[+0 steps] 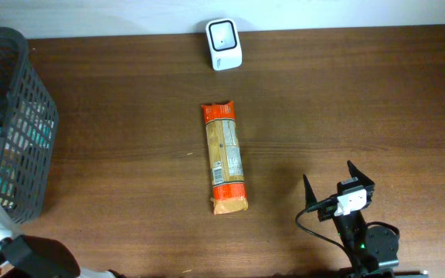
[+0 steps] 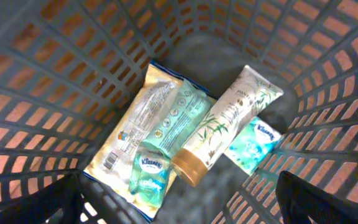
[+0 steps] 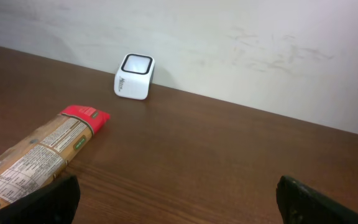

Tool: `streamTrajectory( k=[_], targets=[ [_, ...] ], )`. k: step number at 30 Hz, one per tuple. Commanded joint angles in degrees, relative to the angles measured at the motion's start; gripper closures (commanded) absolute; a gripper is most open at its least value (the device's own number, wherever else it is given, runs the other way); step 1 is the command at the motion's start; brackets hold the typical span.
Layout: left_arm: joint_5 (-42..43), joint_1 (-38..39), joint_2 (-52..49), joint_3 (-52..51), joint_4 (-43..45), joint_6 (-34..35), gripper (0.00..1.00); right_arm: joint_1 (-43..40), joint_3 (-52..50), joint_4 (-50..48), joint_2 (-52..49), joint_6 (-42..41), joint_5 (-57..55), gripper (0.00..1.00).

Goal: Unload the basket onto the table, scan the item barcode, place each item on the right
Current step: 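Reach the left gripper into the basket and grasp the white Pantene tube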

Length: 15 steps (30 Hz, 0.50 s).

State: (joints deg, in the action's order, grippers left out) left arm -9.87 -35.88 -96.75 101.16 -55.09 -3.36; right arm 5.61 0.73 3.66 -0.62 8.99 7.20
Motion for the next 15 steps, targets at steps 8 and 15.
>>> streamTrajectory(
  k=[8,15],
  targets=[
    [1.51,-2.43,-7.45,-0.85,0.83,-8.46,0.09,-0.35,-0.42,0.09,0.42,-0.46,0.31,0.01],
    [17.22,-2.27,-18.45,-0.85,8.96,-28.24,0.29,-0.35,-0.42,0.09,0.42,-0.46,0.31,0.01]
  ],
)
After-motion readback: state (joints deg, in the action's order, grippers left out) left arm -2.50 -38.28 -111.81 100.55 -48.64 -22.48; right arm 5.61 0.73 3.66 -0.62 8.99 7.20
